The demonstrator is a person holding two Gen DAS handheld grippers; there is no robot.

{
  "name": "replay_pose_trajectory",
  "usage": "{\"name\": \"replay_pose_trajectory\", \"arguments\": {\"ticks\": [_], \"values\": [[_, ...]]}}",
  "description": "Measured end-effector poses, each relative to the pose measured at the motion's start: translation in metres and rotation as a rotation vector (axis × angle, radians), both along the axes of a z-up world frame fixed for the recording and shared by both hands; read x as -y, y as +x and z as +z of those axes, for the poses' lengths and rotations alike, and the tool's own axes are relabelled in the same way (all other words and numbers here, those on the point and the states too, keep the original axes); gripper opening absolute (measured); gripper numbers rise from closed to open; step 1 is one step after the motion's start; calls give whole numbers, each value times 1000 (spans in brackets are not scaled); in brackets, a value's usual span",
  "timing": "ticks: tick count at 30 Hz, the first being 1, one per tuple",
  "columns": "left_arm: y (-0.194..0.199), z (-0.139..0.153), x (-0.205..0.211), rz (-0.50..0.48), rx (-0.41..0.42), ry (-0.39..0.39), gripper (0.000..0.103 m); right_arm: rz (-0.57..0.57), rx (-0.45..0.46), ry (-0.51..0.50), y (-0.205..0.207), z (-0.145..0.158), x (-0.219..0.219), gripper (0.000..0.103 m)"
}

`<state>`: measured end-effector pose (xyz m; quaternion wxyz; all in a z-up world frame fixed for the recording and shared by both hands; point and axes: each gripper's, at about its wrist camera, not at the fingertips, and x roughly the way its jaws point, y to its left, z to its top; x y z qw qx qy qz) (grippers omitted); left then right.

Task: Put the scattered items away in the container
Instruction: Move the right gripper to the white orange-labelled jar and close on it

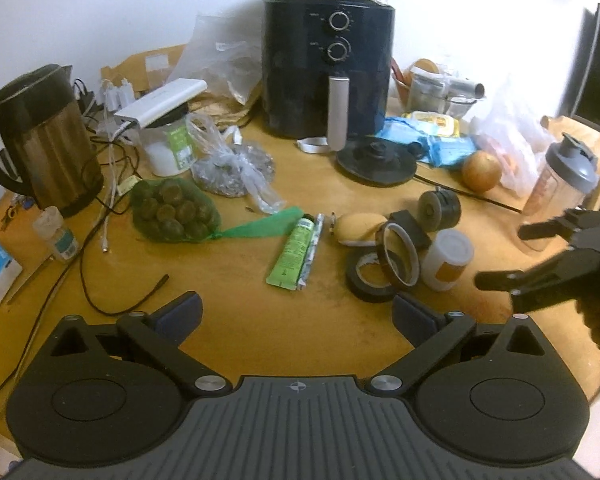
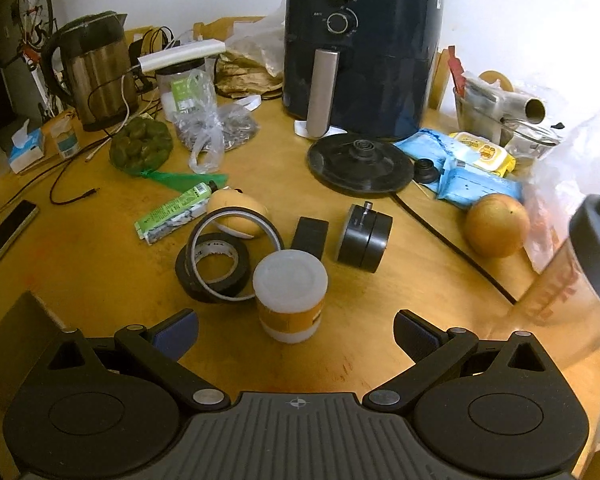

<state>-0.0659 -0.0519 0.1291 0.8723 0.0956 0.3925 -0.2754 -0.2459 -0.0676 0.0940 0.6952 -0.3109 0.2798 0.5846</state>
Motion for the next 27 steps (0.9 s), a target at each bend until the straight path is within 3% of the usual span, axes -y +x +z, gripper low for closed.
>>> {"name": "replay_pose_trajectory", "arguments": {"ticks": [11,21,27], "values": [[3,-3,-2,50,31,37,103,4,-19,10,1,-15,-33,102],[12,-4,-6,56,23,47,103,-71,18,-25,-2,-27,-52,60],[17,-4,-11,69,-7,23,103,-158,-27,-45,3,-30,-57,57]]}}
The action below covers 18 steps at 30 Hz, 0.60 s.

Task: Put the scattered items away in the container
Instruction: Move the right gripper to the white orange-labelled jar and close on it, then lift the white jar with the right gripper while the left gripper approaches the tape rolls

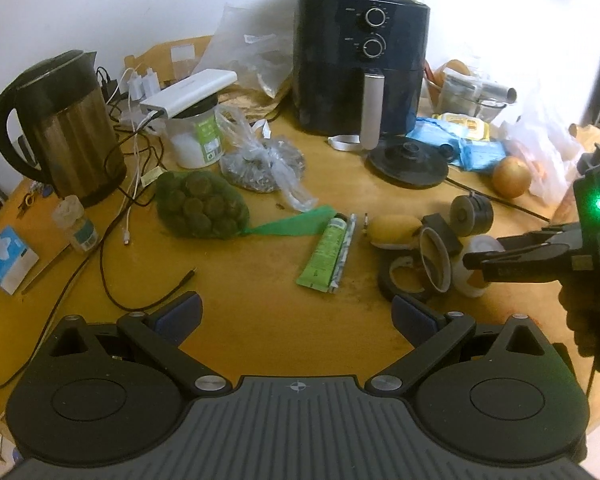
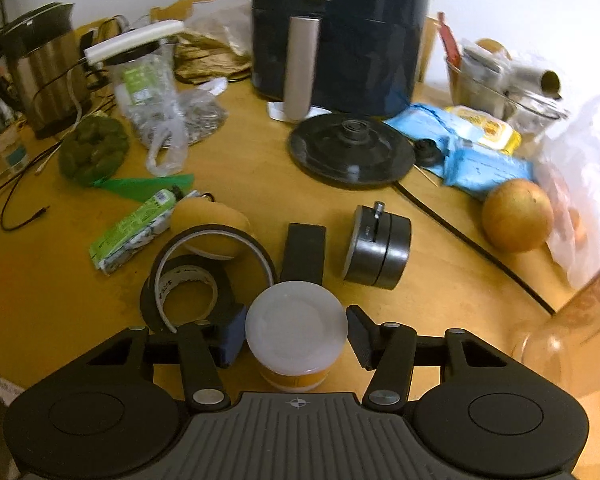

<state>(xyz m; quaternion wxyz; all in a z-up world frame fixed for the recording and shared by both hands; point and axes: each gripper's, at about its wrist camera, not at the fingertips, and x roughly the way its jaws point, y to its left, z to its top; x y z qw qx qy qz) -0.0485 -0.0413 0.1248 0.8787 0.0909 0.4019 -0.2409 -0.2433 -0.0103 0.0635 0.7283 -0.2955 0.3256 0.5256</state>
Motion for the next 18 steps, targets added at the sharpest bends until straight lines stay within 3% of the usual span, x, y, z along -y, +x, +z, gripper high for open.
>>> {"name": "replay_pose_trajectory", "arguments": {"ticks": [18], "values": [[9,5,-12,45,0,-31,103,-44,-19,-22,3,-11,-5,57]]}}
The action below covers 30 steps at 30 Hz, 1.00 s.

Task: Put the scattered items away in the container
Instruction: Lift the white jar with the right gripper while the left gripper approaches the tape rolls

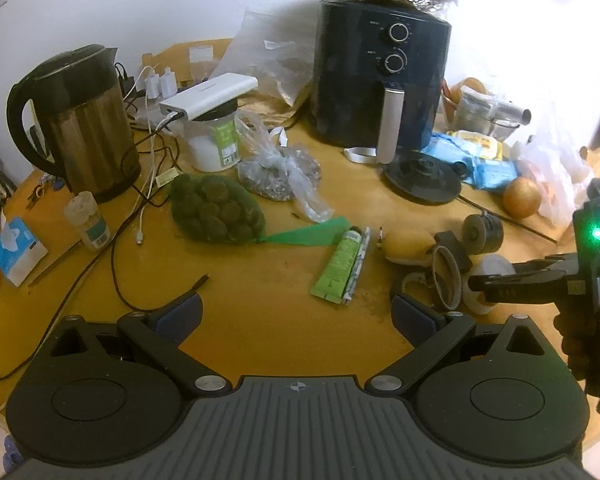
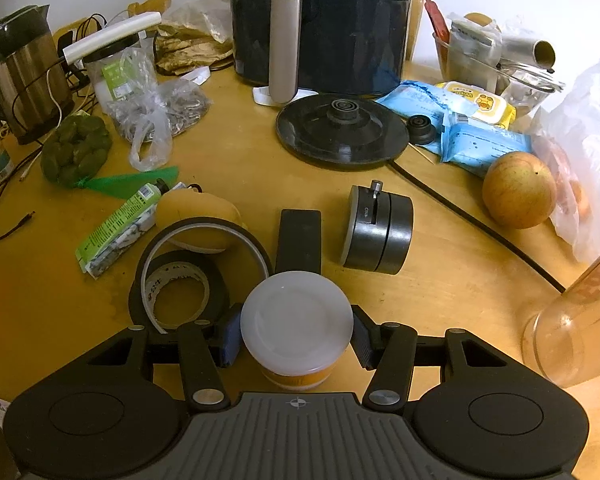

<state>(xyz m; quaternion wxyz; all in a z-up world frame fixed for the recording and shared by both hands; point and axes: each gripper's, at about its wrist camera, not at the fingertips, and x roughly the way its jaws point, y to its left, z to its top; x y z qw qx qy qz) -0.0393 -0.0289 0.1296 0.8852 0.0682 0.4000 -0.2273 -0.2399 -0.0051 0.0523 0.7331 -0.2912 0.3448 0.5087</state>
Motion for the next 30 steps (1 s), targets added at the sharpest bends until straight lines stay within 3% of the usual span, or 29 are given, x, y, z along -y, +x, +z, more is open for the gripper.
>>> {"name": "replay_pose_trajectory", "arguments": {"ticks": [19,30], "values": [[-3,-4,9,-98,-15,-50,103,-39,-25,81,9,38,44,57],[-7,-3,33,-173,9,-29,103,-78,-53,111,12,50,83,57]]}}
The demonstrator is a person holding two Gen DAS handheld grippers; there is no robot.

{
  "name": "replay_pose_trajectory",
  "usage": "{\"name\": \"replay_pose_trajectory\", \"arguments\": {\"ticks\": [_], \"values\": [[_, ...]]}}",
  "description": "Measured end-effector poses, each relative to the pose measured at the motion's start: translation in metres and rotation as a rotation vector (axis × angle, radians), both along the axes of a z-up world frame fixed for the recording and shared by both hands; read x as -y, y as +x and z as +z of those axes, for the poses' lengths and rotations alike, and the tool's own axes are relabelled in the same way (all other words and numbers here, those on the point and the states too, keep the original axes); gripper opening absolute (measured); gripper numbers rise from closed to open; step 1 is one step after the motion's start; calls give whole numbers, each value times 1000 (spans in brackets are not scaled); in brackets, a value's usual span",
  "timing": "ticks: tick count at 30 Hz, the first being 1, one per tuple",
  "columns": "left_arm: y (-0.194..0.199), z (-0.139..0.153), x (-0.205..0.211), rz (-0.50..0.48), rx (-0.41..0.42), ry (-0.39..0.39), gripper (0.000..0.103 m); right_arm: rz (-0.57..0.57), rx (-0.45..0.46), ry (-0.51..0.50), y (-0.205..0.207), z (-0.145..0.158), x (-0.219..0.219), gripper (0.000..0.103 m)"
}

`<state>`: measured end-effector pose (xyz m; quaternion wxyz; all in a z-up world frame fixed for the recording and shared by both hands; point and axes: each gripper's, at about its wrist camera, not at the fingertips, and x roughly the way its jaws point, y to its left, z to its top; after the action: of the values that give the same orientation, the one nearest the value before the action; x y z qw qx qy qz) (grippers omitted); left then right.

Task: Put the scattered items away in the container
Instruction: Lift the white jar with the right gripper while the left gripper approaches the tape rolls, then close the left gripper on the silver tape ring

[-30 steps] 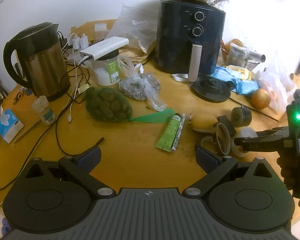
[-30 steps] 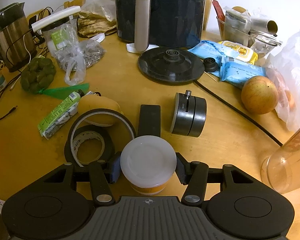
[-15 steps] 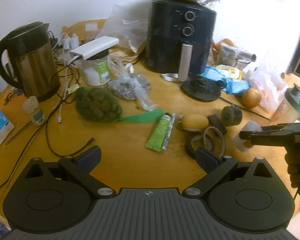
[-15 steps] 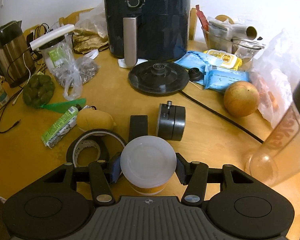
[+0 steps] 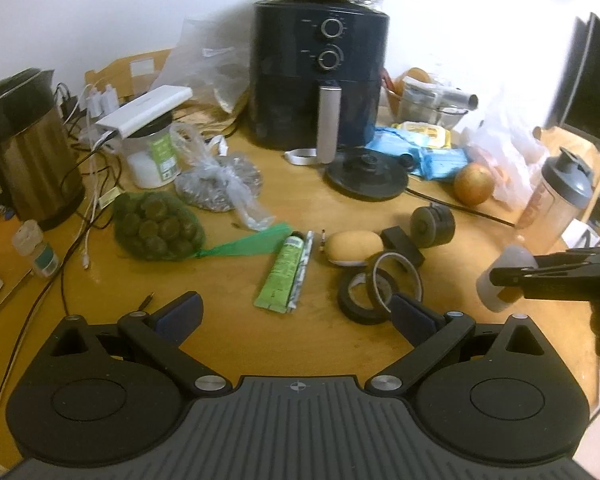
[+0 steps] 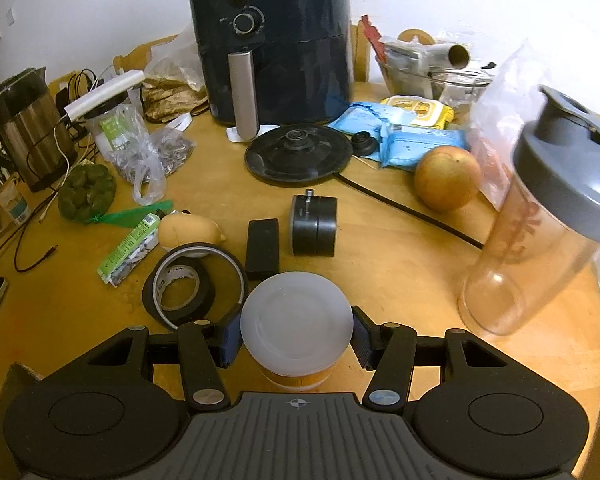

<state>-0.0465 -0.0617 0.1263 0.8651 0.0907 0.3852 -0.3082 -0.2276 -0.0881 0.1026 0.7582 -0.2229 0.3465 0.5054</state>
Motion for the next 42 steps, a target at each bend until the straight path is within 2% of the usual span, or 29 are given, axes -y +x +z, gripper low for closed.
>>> {"name": "replay_pose_trajectory", "arguments": {"ticks": [5,7,12,18,21,24,27,33,36,38,40,42], "values": [[-3,-2,14,-36,20,15,101,-17,-7,22,2,8,18,57],[-3,-4,22,-55,25,31,86,-20,-8,30,3,11,24,57],[-2,-12,41,-91,38,78,83,-29,-15,46,5,16,38,57],[-6,-23,71,-160,128,165,65,-39,-18,65,7,21,51,57],[-5,-29,86,-193,143,200,64,-51,-22,68,10,24,57,57],[-3,-38,101,-228,157,237,52,-63,-22,77,14,27,62,57],[1,-49,115,-245,153,282,45,-77,-20,86,17,30,67,57],[5,-64,135,-279,155,312,42,-111,-16,94,23,33,78,57],[6,-72,146,-296,153,346,32,-132,-22,94,27,32,84,57],[7,-77,151,-306,151,366,31,-144,-24,94,28,32,87,57],[7,-82,157,-317,153,390,25,-154,-25,94,29,32,91,57],[8,-87,163,-322,149,412,24,-163,-25,94,30,32,94,57]]}}
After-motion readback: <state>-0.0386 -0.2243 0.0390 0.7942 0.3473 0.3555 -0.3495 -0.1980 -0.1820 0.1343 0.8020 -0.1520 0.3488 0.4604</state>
